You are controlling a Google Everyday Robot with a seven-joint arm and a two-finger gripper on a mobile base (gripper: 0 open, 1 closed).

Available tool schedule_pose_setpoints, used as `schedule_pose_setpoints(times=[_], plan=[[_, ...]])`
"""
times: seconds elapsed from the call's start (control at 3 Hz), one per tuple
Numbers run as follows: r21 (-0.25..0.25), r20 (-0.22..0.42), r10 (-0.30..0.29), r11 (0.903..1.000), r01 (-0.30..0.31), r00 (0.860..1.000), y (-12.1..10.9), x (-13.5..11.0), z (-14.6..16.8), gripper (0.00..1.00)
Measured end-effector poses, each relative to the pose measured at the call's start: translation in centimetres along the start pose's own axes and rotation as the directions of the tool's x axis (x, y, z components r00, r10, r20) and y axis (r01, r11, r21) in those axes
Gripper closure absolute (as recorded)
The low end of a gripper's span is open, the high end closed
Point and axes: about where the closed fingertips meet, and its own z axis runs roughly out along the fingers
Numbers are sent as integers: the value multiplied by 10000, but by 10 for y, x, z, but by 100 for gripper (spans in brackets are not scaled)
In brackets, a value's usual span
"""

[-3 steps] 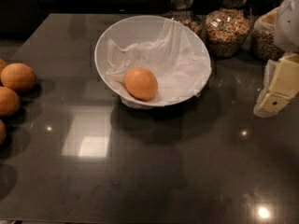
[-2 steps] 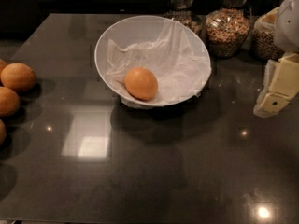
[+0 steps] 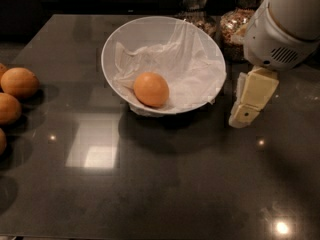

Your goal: Pick orange from white bowl

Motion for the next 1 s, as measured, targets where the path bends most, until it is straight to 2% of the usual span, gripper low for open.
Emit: schedule_pose_setpoints(times=[0.33, 1.0], plan=[[-5, 556, -432, 9991, 433, 9975, -7, -27, 29, 0], [187, 759, -484, 9987, 471, 9959, -13, -35, 39, 0]])
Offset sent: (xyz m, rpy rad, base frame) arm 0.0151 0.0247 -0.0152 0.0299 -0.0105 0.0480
